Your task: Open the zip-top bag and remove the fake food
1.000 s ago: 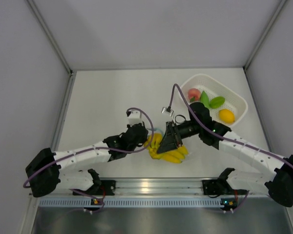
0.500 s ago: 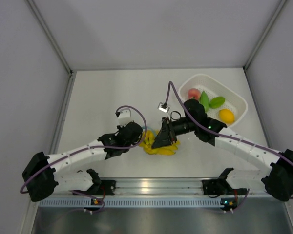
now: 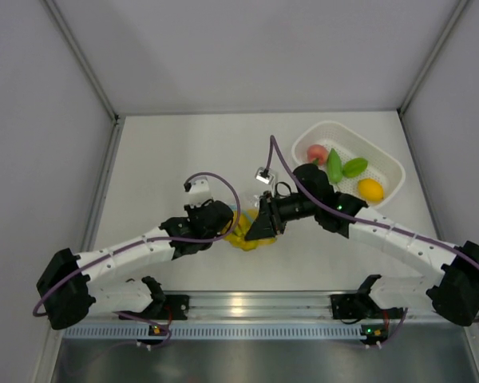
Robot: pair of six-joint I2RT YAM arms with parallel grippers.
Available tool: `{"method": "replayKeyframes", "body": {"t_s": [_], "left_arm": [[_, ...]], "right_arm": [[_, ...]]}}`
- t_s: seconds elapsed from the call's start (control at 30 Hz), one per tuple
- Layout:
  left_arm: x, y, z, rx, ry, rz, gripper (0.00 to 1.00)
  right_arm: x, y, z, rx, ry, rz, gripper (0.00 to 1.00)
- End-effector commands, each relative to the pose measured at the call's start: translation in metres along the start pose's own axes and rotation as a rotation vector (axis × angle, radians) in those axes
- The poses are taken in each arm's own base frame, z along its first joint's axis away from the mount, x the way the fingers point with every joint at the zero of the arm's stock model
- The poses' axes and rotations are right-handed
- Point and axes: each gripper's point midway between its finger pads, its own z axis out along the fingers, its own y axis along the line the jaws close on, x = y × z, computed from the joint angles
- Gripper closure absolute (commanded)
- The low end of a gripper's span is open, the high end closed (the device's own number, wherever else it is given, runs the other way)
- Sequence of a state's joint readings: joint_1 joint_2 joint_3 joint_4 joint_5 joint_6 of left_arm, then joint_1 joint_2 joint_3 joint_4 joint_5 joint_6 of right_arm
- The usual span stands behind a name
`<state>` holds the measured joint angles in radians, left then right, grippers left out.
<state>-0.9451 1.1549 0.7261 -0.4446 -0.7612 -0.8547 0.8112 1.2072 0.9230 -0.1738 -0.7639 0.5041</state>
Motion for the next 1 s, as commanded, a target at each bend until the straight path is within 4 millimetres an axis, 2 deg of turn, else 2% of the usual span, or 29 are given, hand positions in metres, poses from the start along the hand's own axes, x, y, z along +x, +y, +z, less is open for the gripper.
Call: {"method": "replayKeyframes", "body": {"t_s": [0.0,0.03,0.13,0.17,0.27,0.4,0.5,0.53,0.57,0.63,0.73,0.97], "left_arm": [[-0.043,-0.049,-0.022,0.148,-0.071,-0.155,1.0],[-0.044,-0.046,-0.021,0.134,-0.079,-0.159,1.0],[-0.041,-0.038,-0.019,0.102,-0.086,-0.152,1.0],[-0.04,-0.035,-0.018,0.092,-0.089,-0.149,1.0],[-0.038,-0.021,-0.014,0.025,-0.108,-0.127,1.0],[-0.034,-0.015,-0.01,-0.008,-0.117,-0.127,1.0],[-0.03,-0.016,-0.007,-0.017,-0.109,-0.127,1.0],[-0.029,-0.016,-0.005,-0.021,-0.107,-0.122,1.0],[-0.027,-0.018,-0.004,-0.022,-0.101,-0.117,1.0],[-0.023,-0.021,-0.001,-0.026,-0.088,-0.109,1.0],[-0.02,-0.025,0.003,-0.028,-0.074,-0.1,1.0],[-0.014,-0.024,0.009,-0.043,-0.079,-0.078,1.0]], "right_arm": [[-0.026,-0.068,0.001,0.299,-0.123,-0.059,1.0],[-0.021,-0.081,-0.006,0.387,-0.089,-0.064,1.0],[-0.02,-0.1,-0.018,0.508,-0.061,-0.092,1.0],[-0.012,-0.11,-0.024,0.563,-0.03,-0.084,1.0],[-0.006,-0.111,-0.026,0.543,0.01,-0.098,1.0],[-0.006,-0.106,-0.025,0.524,0.002,-0.077,1.0],[-0.014,-0.09,-0.017,0.442,-0.023,-0.08,1.0],[-0.022,-0.081,-0.012,0.383,-0.048,-0.098,1.0],[-0.021,-0.066,-0.008,0.299,-0.037,-0.105,1.0],[-0.028,-0.052,-0.004,0.234,-0.044,-0.122,1.0],[-0.029,-0.032,-0.003,0.126,-0.024,-0.17,1.0],[-0.03,-0.002,-0.006,-0.025,-0.009,-0.263,1.0]]}}
